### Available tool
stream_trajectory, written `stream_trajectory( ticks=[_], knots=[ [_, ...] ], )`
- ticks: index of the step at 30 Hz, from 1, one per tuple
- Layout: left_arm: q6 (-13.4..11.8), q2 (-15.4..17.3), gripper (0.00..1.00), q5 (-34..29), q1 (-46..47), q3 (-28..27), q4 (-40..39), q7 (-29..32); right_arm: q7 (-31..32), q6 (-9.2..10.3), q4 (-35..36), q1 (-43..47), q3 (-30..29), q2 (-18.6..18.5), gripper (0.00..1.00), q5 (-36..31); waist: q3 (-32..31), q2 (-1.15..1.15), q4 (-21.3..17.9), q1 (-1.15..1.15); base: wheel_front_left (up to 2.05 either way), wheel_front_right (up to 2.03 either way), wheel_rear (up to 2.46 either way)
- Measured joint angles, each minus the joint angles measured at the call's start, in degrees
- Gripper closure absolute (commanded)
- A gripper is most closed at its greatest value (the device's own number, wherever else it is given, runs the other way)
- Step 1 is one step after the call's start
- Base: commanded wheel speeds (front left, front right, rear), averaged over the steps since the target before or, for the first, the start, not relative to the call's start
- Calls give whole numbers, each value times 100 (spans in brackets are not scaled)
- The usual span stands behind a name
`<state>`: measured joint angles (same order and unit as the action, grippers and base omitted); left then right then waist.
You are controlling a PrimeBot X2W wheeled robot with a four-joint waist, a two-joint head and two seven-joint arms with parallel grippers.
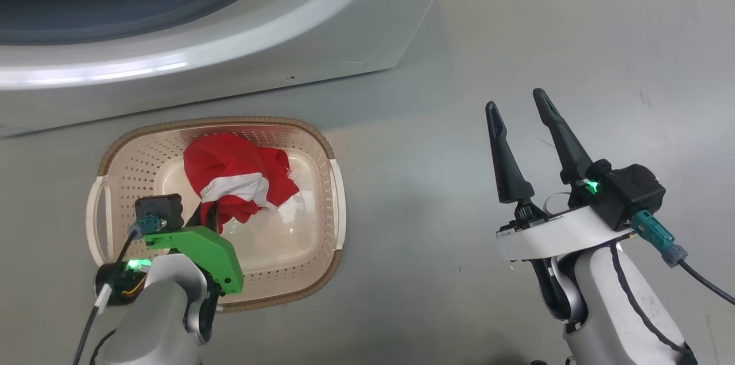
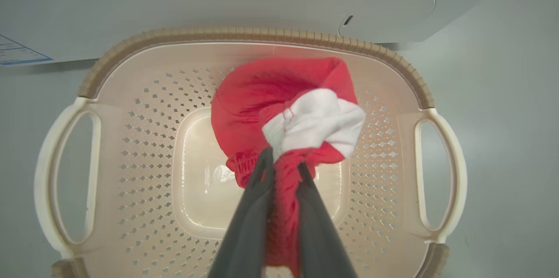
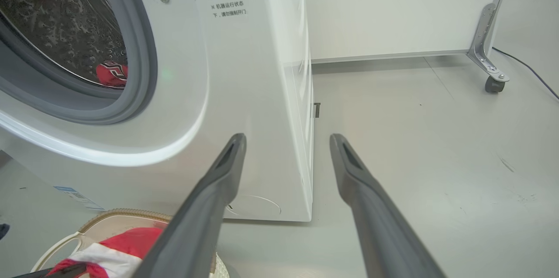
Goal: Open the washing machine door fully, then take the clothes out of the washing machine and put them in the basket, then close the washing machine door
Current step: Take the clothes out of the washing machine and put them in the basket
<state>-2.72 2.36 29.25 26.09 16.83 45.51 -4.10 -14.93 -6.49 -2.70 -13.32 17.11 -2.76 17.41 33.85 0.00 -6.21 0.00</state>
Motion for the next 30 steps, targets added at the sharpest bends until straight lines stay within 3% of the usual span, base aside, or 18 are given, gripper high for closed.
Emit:
stream_trajectory(
  ticks=[4,9,10,11,17,30],
  knots=[
    [8,-11,98,116,148,-9,310,59,0,-1,-8,-111,-47,-3,0,0,118,0,-43,0,0,0,0],
    [79,-22,39,171,236,-11,525,60,-1,-1,-16,-147,-71,-3,0,0,143,0,-53,0,0,0,0],
    [91,-23,14,199,267,-11,572,59,-1,-1,-23,-147,-77,-3,0,0,142,0,-51,0,0,0,0],
    [101,-24,0,215,292,-15,609,57,-1,-2,-30,-147,-80,-3,0,0,140,0,-47,0,0,0,0],
    [200,-33,0,287,412,-11,824,-55,0,-13,-87,-148,-160,-5,0,0,80,0,12,0,0,0,0],
    [386,-47,0,365,436,143,760,-920,-1,-18,-234,-140,-311,-5,0,-1,-254,0,218,0,0,0,0]
  ],
)
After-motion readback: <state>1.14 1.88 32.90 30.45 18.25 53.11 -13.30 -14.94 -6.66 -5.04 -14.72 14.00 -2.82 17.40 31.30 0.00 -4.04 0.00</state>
